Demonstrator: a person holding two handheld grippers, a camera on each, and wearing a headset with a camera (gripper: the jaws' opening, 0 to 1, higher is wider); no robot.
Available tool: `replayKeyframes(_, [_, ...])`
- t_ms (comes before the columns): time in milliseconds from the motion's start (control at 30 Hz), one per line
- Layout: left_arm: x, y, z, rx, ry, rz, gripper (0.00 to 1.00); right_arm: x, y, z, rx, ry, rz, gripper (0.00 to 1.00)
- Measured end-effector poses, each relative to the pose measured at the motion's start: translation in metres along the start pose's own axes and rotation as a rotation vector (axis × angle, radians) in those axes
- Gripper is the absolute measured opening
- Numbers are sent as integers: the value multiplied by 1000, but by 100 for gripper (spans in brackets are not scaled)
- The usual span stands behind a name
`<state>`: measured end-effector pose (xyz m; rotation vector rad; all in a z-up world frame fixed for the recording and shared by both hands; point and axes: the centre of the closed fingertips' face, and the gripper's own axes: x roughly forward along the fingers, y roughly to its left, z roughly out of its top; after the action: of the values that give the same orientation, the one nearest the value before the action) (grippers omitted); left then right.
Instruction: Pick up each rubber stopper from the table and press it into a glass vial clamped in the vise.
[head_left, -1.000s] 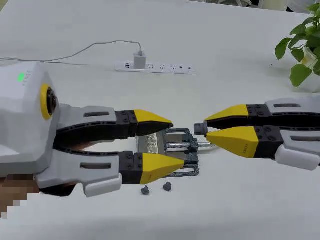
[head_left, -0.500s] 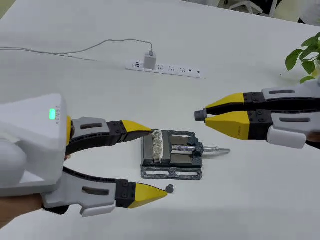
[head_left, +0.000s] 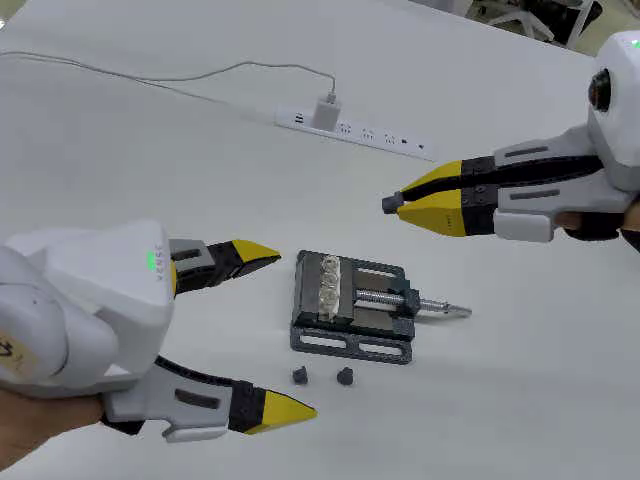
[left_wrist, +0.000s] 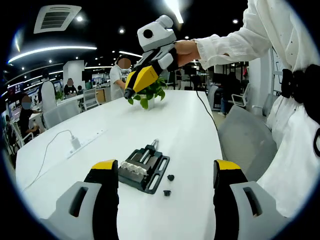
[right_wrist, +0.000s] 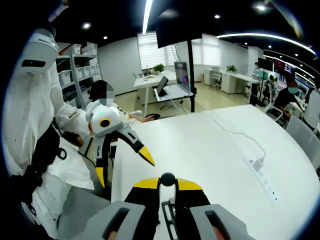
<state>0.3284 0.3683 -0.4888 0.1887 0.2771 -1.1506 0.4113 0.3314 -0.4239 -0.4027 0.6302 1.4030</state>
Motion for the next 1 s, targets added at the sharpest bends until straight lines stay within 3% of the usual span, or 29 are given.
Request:
replayKeyframes(400, [1, -2, -18, -14, -4, 10, 90, 44, -33, -29, -18, 216, 44, 5])
replayKeyframes(500, [1, -2, -22, -29, -2, 9, 92, 53, -40, -44, -42, 296, 52, 5])
replayKeyframes(767, [2, -1, -34, -38, 5, 13, 97, 81, -49, -70, -30, 406, 82, 5])
replayKeyframes(867, [4, -2, -36, -38, 5, 12, 97, 85, -54, -82, -60, 469, 71, 5])
replayKeyframes(1000, [8, -4, -39, -42, 4, 7, 99, 90, -58, -94, -81, 510, 71, 5])
